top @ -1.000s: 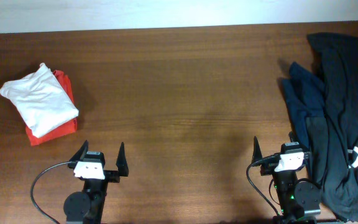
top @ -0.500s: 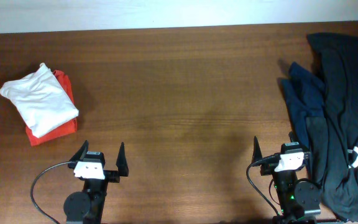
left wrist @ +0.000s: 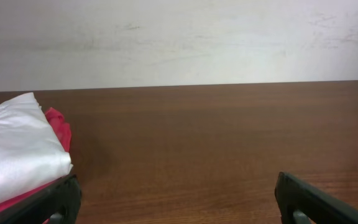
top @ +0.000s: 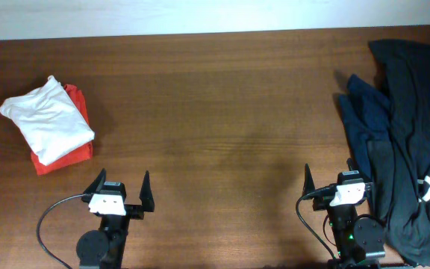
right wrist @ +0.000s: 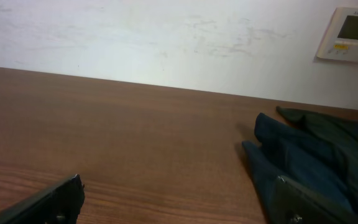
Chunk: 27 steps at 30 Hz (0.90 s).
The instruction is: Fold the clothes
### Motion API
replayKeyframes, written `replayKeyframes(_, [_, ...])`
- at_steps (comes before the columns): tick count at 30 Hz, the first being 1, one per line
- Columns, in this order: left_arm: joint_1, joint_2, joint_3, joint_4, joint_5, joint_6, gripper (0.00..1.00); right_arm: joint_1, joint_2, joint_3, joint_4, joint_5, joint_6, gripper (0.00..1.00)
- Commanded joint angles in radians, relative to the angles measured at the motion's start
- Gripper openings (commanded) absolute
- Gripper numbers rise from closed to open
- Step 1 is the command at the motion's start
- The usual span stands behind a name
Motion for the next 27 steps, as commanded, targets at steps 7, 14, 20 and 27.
replayKeyframes(7, [0.006, -0.010, -0.008, -0.002, -0.011, 0.012, 0.99, -0.004, -0.007, -0.005, -0.004, -0.010, -0.006, 0.99])
replayKeyframes(14, [0.006, -0.010, -0.008, -0.002, -0.011, 0.012, 0.99, -0.004, -0.007, -0.005, -0.004, -0.010, -0.007, 0.99])
replayKeyframes(20, [0.006, -0.010, -0.007, 0.011, -0.003, 0.012, 0.99, -0.004, -0.007, -0.005, -0.003, -0.013, -0.006, 0.99])
replayKeyframes(27, [0.006, 0.005, 0.030, -0.037, 0.050, -0.040, 0.99, -0.004, 0.002, 0.004, -0.011, -0.047, 0.137, 0.99])
